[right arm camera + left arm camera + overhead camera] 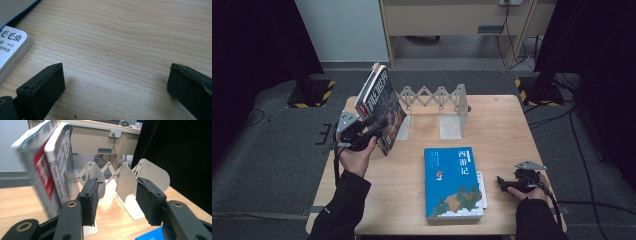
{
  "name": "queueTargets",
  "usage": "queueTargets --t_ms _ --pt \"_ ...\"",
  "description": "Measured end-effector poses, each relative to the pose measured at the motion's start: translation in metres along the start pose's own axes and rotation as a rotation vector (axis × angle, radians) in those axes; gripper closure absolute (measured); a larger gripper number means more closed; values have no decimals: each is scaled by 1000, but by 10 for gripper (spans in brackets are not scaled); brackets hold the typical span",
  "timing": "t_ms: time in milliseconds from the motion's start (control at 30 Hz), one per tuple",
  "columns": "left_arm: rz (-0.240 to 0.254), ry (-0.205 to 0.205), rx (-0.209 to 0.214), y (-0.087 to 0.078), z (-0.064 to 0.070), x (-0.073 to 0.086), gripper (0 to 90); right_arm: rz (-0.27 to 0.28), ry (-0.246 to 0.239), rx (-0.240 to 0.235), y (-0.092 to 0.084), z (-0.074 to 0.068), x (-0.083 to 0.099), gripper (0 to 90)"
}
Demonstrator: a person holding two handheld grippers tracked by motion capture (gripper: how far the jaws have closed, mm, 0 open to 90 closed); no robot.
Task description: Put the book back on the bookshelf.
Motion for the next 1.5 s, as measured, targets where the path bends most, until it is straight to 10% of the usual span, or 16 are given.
queueTargets --t_ms 533,1500 --pt "-104 9 36 -4 4 56 482 7 22 14 -12 -2 -9 195" --pt "-257 18 199 28 54 124 376 122 9 -221 -32 -72 -43 229"
Point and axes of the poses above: each handheld gripper's, and its own axes: y roughly forward along the jaws, x roughly out of its underside, z roughly to its right, the point moved 9 cm from there along y, roughly forward along the jaws, and after that the axes turned 4 degrees about y, right-handed, at the moved point
